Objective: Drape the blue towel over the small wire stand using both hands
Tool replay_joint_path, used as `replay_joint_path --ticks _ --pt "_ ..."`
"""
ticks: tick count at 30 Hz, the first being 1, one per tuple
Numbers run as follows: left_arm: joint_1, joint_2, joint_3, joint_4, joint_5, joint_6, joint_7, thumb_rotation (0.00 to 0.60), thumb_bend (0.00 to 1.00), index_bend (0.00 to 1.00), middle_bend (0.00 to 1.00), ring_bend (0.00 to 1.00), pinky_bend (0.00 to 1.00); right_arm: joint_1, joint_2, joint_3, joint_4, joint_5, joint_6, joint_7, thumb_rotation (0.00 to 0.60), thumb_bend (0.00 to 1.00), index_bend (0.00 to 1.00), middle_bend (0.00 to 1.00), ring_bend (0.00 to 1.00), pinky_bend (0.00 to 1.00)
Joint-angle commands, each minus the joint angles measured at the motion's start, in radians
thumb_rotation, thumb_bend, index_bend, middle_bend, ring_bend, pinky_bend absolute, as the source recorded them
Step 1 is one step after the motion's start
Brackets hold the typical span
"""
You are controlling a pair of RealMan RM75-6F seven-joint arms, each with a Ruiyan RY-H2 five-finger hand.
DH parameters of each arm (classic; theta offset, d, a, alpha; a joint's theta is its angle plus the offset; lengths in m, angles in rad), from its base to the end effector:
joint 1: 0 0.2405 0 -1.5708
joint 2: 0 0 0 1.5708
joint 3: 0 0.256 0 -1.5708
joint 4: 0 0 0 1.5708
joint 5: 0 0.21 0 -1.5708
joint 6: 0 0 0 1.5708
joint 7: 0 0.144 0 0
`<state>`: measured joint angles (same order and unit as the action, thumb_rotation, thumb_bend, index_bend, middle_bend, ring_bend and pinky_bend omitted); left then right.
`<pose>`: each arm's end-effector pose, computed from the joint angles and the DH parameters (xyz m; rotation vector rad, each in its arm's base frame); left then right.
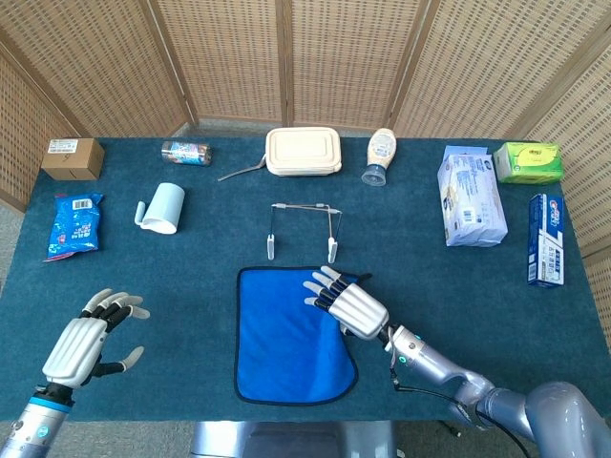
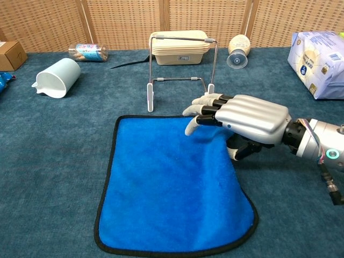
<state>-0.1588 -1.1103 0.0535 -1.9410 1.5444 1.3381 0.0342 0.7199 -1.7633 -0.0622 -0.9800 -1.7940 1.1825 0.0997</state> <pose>-0.2347 0.1669 0.1060 -1.5481 -1.2446 -1.0375 -0.1687 -0.3009 -0.0712 2.2586 -0.5316 1.1614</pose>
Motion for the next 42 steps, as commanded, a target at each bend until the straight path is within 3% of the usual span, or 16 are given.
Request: replay_joint_path --ticks 1,4,6,12,24,36,42 --pt "0.001 -0.001 0.0 0.001 0.0 0.001 -0.002 0.6 0.39 0.34 0.25 0.19 0.08 -0.002 0.001 -0.004 -0.001 0.0 0.004 0.001 0.6 0.52 0.34 0.12 0.0 0.1" --pt "0.001 -0.003 0.0 0.003 0.0 0.0 -0.001 0.6 0.39 0.34 0.25 0.19 0.08 -0.007 -0.001 -0.007 -0.001 0.001 0.015 0.005 0.6 0.49 0.52 0.17 0.01 0.14" --pt "0.001 -0.004 0.0 0.003 -0.001 0.0 0.001 0.6 0.39 0.34 0.25 0.19 0.08 -0.011 -0.004 -0.009 0.0 0.003 0.019 0.007 0.6 0.48 0.59 0.2 0.02 0.15" --pt "0.001 -0.009 -0.006 0.004 -0.005 0.004 0.023 0.6 0.39 0.34 0.25 0.19 0.08 -0.015 -0.013 -0.015 0.006 0.004 0.024 0.009 0.6 0.44 0.7 0.26 0.04 0.15" --pt "-0.029 -0.083 -0.003 0.106 0.016 -0.035 0.207 0.6 0.39 0.37 0.27 0.2 0.09 -0.019 -0.009 -0.014 -0.013 0.015 0.024 0.008 0.6 0.42 0.72 0.29 0.06 0.15" --pt "-0.142 -0.238 -0.052 0.307 0.108 -0.098 0.144 0.6 0.29 0.34 0.26 0.19 0.1 -0.022 0.005 -0.002 -0.054 0.03 0.027 0.003 0.6 0.43 0.72 0.29 0.06 0.16" --pt "-0.21 -0.319 -0.069 0.408 0.15 -0.131 0.135 0.6 0.21 0.28 0.2 0.16 0.09 -0.019 0.015 0.006 -0.089 0.036 0.021 -0.013 0.6 0.44 0.73 0.29 0.06 0.16"
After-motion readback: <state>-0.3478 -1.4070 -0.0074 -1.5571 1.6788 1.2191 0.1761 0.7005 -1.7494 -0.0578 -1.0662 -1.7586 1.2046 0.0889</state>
